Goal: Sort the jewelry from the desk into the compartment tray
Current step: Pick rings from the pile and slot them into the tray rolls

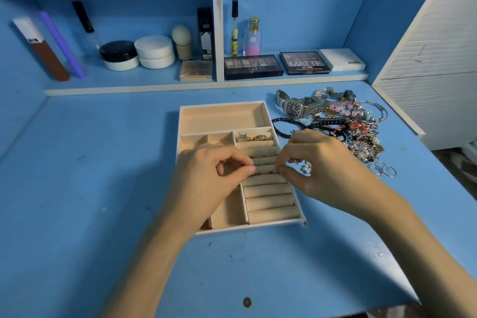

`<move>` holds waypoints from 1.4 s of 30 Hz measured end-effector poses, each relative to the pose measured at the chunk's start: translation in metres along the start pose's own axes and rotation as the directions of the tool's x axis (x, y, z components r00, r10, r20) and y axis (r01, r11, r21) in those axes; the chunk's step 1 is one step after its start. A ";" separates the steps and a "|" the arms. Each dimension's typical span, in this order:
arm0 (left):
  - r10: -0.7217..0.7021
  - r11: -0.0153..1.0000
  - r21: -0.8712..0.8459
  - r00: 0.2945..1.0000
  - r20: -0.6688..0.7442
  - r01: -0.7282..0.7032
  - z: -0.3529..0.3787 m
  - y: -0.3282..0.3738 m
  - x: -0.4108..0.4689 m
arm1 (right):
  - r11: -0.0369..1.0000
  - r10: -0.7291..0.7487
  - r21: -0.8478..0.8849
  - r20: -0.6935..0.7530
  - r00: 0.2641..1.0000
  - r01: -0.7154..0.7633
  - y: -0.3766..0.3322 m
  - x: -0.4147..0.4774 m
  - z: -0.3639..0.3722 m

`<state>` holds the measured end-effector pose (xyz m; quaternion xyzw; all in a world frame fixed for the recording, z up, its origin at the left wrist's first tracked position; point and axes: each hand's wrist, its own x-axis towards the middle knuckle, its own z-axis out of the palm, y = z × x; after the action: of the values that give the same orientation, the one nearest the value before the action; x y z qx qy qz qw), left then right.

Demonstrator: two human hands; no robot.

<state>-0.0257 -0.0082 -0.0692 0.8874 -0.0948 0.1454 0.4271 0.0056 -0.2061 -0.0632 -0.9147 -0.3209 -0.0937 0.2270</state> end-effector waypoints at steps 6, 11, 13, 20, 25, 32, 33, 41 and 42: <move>0.028 0.999 0.027 1.000 0.000 -0.028 0.000 -0.003 0.000 | 1.000 0.007 -0.003 -0.018 1.000 -0.007 0.000 0.002 0.005; 0.026 1.000 0.015 1.000 0.008 -0.026 -0.001 -0.003 -0.001 | 0.986 0.105 0.135 -0.082 0.991 -0.093 0.005 0.000 0.009; 0.035 0.999 0.022 0.999 0.027 -0.036 -0.001 -0.002 -0.002 | 0.959 0.170 0.255 -0.158 0.973 -0.126 0.007 -0.002 0.012; 0.103 0.986 0.121 0.991 0.083 -0.113 -0.001 -0.003 -0.004 | 0.918 0.255 0.376 -0.320 0.912 -0.124 0.013 -0.005 0.022; 0.146 0.962 0.210 0.979 0.145 -0.175 -0.001 0.002 -0.002 | 0.913 0.277 0.386 -0.343 0.898 -0.134 0.015 -0.007 0.019; 0.142 0.925 0.310 0.956 0.258 -0.221 -0.008 0.013 0.000 | 0.924 0.267 0.359 -0.350 0.898 -0.135 0.015 -0.009 0.021; 0.135 0.926 0.308 0.954 0.267 -0.217 -0.008 0.014 0.000 | 0.925 0.265 0.356 -0.353 0.897 -0.133 0.015 -0.009 0.021; 0.073 0.902 0.380 0.941 0.331 -0.203 -0.011 0.024 0.001 | 0.935 0.251 0.328 -0.349 0.903 -0.133 0.017 -0.010 0.022; 0.063 0.895 0.397 0.939 0.339 -0.203 -0.011 0.025 0.001 | 0.935 0.251 0.328 -0.348 0.903 -0.134 0.017 -0.010 0.023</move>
<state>-0.0337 -0.0157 -0.0439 0.9620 -0.1894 0.0473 0.1909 0.0095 -0.2127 -0.0922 -0.8615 -0.1877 -0.1987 0.4280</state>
